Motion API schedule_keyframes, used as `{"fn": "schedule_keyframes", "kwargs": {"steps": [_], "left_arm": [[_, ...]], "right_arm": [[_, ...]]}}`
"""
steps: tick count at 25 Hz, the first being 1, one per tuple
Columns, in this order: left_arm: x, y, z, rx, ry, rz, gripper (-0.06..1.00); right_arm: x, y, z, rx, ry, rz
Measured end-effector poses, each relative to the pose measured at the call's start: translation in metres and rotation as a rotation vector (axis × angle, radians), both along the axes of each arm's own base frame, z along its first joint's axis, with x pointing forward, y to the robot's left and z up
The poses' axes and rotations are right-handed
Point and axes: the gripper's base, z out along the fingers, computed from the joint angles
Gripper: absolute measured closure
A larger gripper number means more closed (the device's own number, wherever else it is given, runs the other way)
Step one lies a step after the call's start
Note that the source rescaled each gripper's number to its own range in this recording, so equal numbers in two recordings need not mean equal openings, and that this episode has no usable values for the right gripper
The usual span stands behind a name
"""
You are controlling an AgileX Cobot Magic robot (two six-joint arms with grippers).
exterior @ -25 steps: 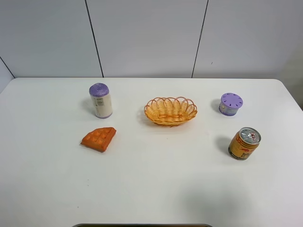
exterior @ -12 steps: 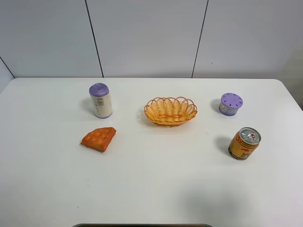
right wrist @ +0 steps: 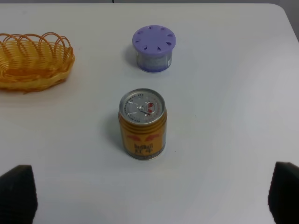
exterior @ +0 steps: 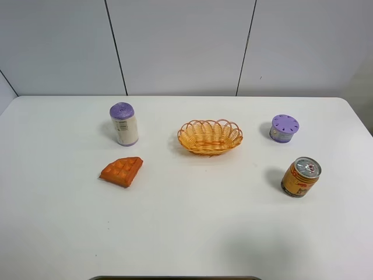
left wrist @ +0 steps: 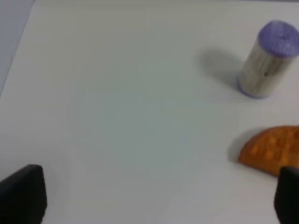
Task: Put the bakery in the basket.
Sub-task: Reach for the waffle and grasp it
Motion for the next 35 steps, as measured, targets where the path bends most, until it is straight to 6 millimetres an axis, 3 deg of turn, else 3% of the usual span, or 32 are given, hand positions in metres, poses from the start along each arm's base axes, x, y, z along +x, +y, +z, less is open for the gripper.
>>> {"fn": "schedule_keyframes", "kwargs": {"steps": [12,18,27,35], "left_arm": [[0.07,-0.009,0.0,0.129,0.094,-0.138,-0.06],[0.094,-0.037,-0.015,0.147,0.122,-0.283,-0.06],[0.126,-0.082,-0.059,0.193,0.298,-0.46,-0.06],[0.161,-0.125,-0.061,0.242,0.322,-0.566,-0.06]], "right_arm": [[0.0,0.0,0.0,0.0,0.0,0.0],[0.0,0.0,0.0,0.0,0.0,0.0],[0.0,0.0,0.0,0.0,0.0,0.0],[0.0,0.0,0.0,0.0,0.0,0.0]]}}
